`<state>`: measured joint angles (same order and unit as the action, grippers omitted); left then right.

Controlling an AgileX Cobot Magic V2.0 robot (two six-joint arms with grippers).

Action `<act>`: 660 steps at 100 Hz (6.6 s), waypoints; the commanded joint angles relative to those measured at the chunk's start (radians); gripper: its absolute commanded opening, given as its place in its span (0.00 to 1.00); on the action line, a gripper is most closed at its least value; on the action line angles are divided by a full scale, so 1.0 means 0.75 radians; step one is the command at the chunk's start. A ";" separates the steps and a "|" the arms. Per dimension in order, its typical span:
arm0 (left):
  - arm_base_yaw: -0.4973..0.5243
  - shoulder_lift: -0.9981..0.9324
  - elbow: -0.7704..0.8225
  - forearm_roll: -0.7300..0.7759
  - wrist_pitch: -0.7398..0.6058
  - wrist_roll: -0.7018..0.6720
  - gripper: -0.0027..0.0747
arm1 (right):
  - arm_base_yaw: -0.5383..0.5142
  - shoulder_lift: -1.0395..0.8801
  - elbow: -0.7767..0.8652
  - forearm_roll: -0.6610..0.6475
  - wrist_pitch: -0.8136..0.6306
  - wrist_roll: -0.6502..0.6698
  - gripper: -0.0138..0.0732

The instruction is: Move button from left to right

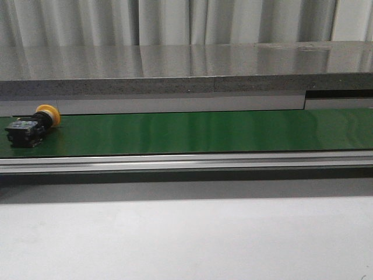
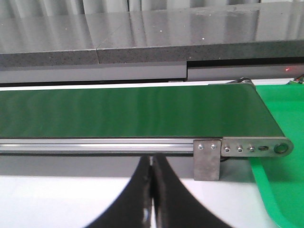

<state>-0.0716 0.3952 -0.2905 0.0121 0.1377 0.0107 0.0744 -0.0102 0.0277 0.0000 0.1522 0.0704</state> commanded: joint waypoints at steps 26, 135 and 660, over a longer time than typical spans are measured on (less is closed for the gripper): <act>-0.010 -0.183 0.130 -0.007 -0.175 0.002 0.86 | 0.004 -0.020 -0.023 0.000 -0.115 0.001 0.08; -0.010 -0.183 0.130 -0.007 -0.237 0.004 0.01 | 0.004 -0.017 -0.085 0.000 -0.233 0.001 0.08; -0.010 -0.183 0.130 -0.007 -0.237 0.004 0.01 | -0.674 2.404 -1.859 -0.058 0.880 -0.064 0.54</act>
<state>-0.0716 0.2524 -0.1664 0.0121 0.0439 0.0129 -0.4257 1.8363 -1.3367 -0.0408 0.8424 0.0343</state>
